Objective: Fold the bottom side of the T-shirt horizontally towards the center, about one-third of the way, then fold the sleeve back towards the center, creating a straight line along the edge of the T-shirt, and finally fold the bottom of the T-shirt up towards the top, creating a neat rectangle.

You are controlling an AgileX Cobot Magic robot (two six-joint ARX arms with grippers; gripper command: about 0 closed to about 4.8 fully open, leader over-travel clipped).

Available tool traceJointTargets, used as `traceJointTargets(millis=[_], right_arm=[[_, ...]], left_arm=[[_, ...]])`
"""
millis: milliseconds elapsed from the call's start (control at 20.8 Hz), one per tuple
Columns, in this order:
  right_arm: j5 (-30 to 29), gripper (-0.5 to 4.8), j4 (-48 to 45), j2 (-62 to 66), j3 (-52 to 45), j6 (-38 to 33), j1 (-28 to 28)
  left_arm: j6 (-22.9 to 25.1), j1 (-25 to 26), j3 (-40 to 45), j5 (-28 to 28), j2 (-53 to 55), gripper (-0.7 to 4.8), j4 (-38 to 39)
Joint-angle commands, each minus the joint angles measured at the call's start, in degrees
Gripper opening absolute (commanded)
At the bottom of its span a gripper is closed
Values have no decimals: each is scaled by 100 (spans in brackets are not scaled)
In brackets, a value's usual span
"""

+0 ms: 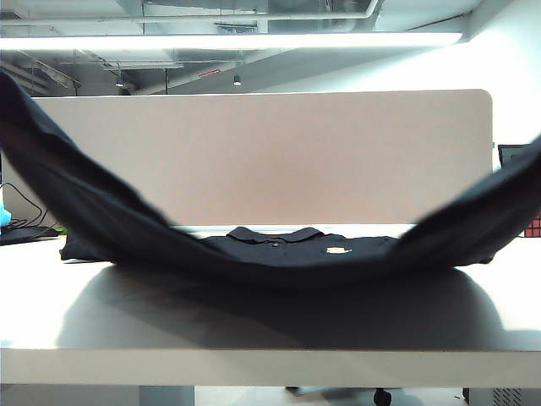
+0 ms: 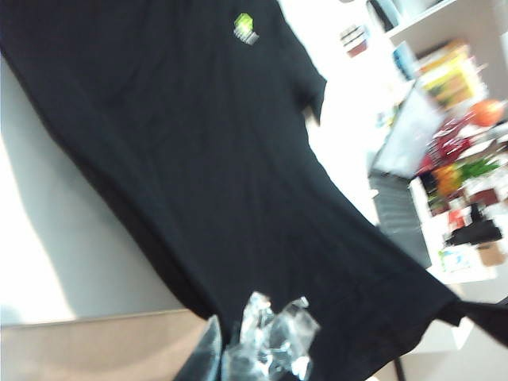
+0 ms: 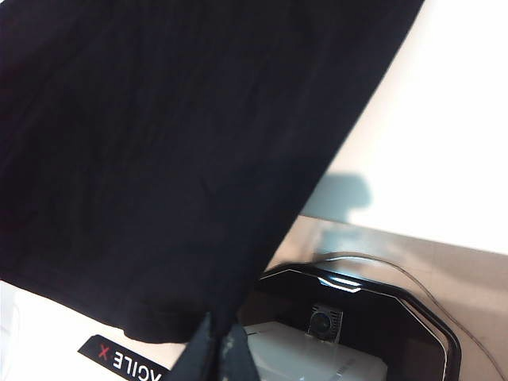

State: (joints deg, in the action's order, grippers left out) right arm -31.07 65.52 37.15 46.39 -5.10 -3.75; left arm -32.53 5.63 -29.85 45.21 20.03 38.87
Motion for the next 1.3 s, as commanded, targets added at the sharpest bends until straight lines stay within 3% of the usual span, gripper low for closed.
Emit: traceJointTargets(millis=[48, 144, 288, 385, 673, 817, 913, 1057, 1202, 1250, 1298], right_arm=[[28, -2, 11, -197, 101, -219, 4], [39, -2, 46, -304, 208, -227, 4], [616, -2, -435, -208, 367, -131, 2], [656, -2, -951, 236, 509, -131, -2], [-125, -2, -2208, 2310, 1078, -92, 7], [-378, -2, -2533, 3023, 1346, -105, 9], [-483, -2, -2505, 3244, 1384, -63, 11], [-509, -2, -2437, 3248, 1384, 20, 13], [-505, -2, -1963, 3040, 1381, 260, 15], [-507, -2, -1963, 2992, 1381, 260, 15], [-509, -2, -1971, 2907, 1381, 262, 13]], left_arm=[[-450, -2, -7, 24, -280, -6, 37], [-562, -4, -7, 175, -350, -6, -39], [-546, -2, -4, -369, -286, -6, -382], [-564, -2, -4, -468, 140, -6, -955], [-341, -2, -7, -275, 2444, -6, -2369], [-560, -11, -92, 463, 3689, -6, -3176], [-293, -59, -214, 868, 4328, -6, -3010], [568, -131, -221, -109, 4459, -6, -1919], [1357, -216, -221, -234, 4157, -4, -216], [1392, -273, -221, -380, 4076, 6, -28], [1399, -343, -221, -573, 3958, 60, 243]])
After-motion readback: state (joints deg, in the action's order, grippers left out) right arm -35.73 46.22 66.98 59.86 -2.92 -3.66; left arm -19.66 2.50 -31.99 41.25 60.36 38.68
